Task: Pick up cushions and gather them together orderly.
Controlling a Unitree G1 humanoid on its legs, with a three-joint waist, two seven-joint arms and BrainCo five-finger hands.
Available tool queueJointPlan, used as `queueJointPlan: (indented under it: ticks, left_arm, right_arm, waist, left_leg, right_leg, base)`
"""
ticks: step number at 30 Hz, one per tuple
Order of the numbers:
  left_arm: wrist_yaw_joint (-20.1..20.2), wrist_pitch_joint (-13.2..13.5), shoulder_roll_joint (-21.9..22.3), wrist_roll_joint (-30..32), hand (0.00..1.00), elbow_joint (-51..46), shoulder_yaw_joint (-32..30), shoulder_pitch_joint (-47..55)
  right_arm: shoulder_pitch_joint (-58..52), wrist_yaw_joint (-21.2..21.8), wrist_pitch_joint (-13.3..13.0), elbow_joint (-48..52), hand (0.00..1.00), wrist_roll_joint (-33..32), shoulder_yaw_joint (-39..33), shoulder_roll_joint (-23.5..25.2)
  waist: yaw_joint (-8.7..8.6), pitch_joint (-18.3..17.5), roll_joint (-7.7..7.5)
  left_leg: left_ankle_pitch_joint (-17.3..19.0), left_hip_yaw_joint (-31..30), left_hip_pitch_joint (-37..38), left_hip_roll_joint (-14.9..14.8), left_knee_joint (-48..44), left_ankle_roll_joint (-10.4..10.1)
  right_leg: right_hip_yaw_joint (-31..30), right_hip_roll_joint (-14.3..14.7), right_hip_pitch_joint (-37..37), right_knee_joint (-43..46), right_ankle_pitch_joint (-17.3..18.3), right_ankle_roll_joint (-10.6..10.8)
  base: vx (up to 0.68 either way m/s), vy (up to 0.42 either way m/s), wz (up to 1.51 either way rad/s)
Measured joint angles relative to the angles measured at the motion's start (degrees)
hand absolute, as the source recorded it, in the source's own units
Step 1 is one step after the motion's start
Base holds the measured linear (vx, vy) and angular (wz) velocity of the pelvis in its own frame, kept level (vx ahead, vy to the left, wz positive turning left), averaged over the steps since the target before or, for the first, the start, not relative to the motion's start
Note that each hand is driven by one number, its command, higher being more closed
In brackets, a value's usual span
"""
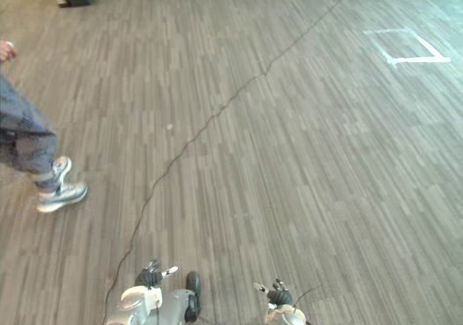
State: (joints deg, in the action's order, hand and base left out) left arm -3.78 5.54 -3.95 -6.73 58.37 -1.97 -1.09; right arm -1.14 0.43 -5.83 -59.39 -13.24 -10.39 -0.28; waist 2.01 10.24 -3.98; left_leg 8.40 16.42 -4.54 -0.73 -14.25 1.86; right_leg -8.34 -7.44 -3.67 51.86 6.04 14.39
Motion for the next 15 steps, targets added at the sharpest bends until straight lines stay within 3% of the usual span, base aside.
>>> queueJointPlan:
  ticks: [1,3,4,6,7,9,10,11,12,13,14,15]
  left_arm:
    - [-0.03,-0.05,-0.14,0.0,0.0,0.68,0.7,-0.02]
    - [-0.05,-0.31,0.08,-0.01,0.0,1.06,1.46,0.17]
    - [-0.05,-0.37,0.04,-0.01,0.0,1.2,1.46,0.27]
    - [-0.05,-0.92,-0.05,-0.01,0.0,1.88,1.5,-0.08]
    - [0.0,-0.94,0.01,0.03,0.0,1.87,1.51,-0.18]
    - [0.18,-0.98,0.16,0.09,0.0,1.88,1.56,-0.52]
    - [0.24,-1.0,0.31,0.25,0.0,1.89,1.57,-0.44]
    - [0.25,-1.01,0.34,0.37,0.0,1.9,1.58,-0.36]
    - [0.33,-1.03,0.63,0.57,0.0,2.27,1.44,-0.15]
    - [0.39,-1.0,1.08,0.57,0.0,2.43,1.19,-0.22]
    - [0.68,-0.99,2.63,1.06,0.0,2.96,0.13,0.07]
    - [0.63,-0.98,3.19,1.16,0.0,2.93,-1.52,0.21]
  right_arm:
    - [0.17,0.09,-0.35,0.29,0.0,0.16,0.11,-0.29]
    - [0.45,0.18,-0.44,1.43,0.0,2.07,2.02,-1.86]
    - [0.59,0.28,-0.42,1.56,0.0,2.09,2.23,-2.06]
    - [0.88,0.58,-0.53,2.26,0.0,2.09,2.12,-2.22]
    - [1.17,0.68,-0.53,2.26,0.0,2.08,2.11,-2.35]
    - [1.54,0.65,-0.39,2.09,0.0,2.1,2.07,-2.55]
    - [1.38,0.66,-0.39,2.08,0.0,2.06,2.05,-2.6]
    - [1.2,0.65,-0.42,2.15,0.0,2.03,2.01,-2.58]
    - [1.25,0.7,-0.45,2.17,0.0,2.07,1.78,-3.01]
    - [1.45,0.74,-0.46,2.24,0.0,2.1,1.6,-3.19]
    - [1.83,0.88,-0.66,2.26,0.0,2.13,1.37,-3.86]
    - [1.79,0.86,-0.57,2.39,0.0,2.14,1.32,-3.89]
  waist:
    - [-0.56,0.53,0.38]
    - [-1.52,1.56,1.88]
    - [-1.52,1.64,2.02]
    - [-2.59,1.78,2.29]
    - [-2.9,1.84,2.41]
    - [-3.12,1.93,2.42]
    - [-3.4,1.98,2.33]
    - [-3.51,1.96,2.24]
    - [-4.85,2.2,2.55]
    - [-4.84,2.33,3.69]
    - [-4.71,2.42,5.89]
    - [-4.66,2.43,6.29]
  left_leg:
    - [0.66,0.12,2.38,-0.01,0.33,0.08]
    - [1.77,2.31,11.76,-0.61,5.69,0.04]
    - [1.76,2.95,13.57,-0.74,7.3,0.03]
    - [2.19,5.76,18.65,-1.4,11.0,-0.71]
    - [2.53,6.29,19.16,-1.71,11.46,-1.27]
    - [3.81,7.61,21.8,-1.92,13.64,-3.33]
    - [4.52,7.45,23.04,-1.77,13.95,-4.43]
    - [4.73,7.41,23.52,-1.65,14.0,-4.75]
    - [5.17,6.14,26.42,-2.22,13.93,-5.62]
    - [5.07,6.18,26.75,-3.15,13.52,-5.8]
    - [4.53,6.0,25.92,-5.67,7.68,-6.76]
    - [3.82,5.61,23.72,-7.86,-0.79,-7.96]
  right_leg:
    - [2.77,-0.97,-1.72,4.28,1.18,-2.28]
    - [12.7,-3.52,-6.85,7.63,6.56,-10.25]
    - [14.45,-3.51,-7.83,6.5,7.69,-10.79]
    - [23.59,-3.13,-12.91,-6.38,9.47,-11.67]
    - [25.6,-2.79,-13.89,-10.82,8.84,-12.05]
    - [30.9,-0.55,-16.13,-31.39,0.56,-14.51]
    - [31.16,0.25,-16.29,-38.21,-3.36,-14.51]
    - [31.15,0.37,-16.26,-40.13,-4.39,-14.49]
    - [30.85,1.51,-15.39,-39.65,-12.67,-19.16]
    - [30.89,2.19,-15.47,-38.35,-11.52,-19.84]
    - [30.52,4.34,-15.6,-34.56,-6.98,-20.76]
    - [29.59,5.5,-14.57,-33.58,-4.67,-21.31]
  base:
    - [0.44,0.154,-0.44]
    - [0.39,0.127,-0.46]
    - [0.41,0.114,-0.56]
    - [0.48,0.032,-0.32]
    - [0.4,-0.026,-0.2]
    - [0.4,-0.079,-0.18]
    - [0.49,-0.123,-0.07]
    - [0.66,-0.205,0.02]
    - [0.57,-0.194,-0.06]
    - [0.66,-0.274,-0.3]
    - [0.52,-0.288,-0.54]
    - [0.52,-0.296,-0.57]
